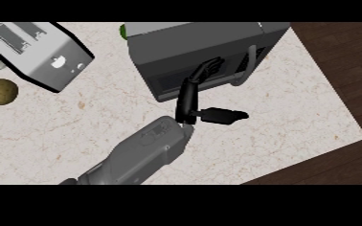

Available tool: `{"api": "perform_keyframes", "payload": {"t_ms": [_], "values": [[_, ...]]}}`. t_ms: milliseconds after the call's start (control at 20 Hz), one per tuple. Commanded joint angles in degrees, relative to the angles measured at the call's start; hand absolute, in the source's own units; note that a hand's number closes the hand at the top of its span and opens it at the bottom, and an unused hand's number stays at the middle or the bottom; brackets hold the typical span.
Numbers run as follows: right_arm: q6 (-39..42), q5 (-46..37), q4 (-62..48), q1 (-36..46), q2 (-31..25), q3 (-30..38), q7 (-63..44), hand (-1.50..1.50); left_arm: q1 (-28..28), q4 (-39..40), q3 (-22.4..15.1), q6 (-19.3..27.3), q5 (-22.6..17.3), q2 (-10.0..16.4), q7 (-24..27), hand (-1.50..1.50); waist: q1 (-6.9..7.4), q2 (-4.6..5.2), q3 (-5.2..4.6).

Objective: Pick up the milk, place it into the microwave and close the microwave

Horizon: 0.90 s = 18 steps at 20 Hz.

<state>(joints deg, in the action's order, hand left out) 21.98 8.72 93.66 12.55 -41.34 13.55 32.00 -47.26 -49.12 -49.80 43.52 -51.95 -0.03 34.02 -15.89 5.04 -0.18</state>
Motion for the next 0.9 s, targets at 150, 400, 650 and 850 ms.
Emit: {"api": "perform_keyframes", "payload": {"t_ms": [150, 400, 650, 850], "values": [[-0.52, -0.70, -1.90, 2.36, -0.22, -0.19, -0.29, 1.50, -4.53, 4.21, 2.96, 0.58, -3.26, 0.02, 1.14, -1.50, 0.09, 0.81, 0.05], [6.12, 12.67, -6.83, 1.28, 7.66, -3.55, -2.87, -1.50, -4.63, 3.81, 2.03, 0.48, -4.47, 0.02, 2.26, -1.50, 0.39, 1.07, 0.21], [8.75, 15.56, -9.28, 3.19, 6.72, -3.49, -4.35, -1.50, -5.00, 4.84, 1.70, 0.13, -5.78, 0.02, 3.07, -1.50, 0.28, 1.31, 0.13], [10.55, 17.91, -11.53, 4.12, 5.52, -2.42, -5.18, -1.50, -5.13, 5.22, 1.87, 0.10, -6.57, 0.02, 4.38, -1.50, -0.27, 1.22, 0.12]]}}
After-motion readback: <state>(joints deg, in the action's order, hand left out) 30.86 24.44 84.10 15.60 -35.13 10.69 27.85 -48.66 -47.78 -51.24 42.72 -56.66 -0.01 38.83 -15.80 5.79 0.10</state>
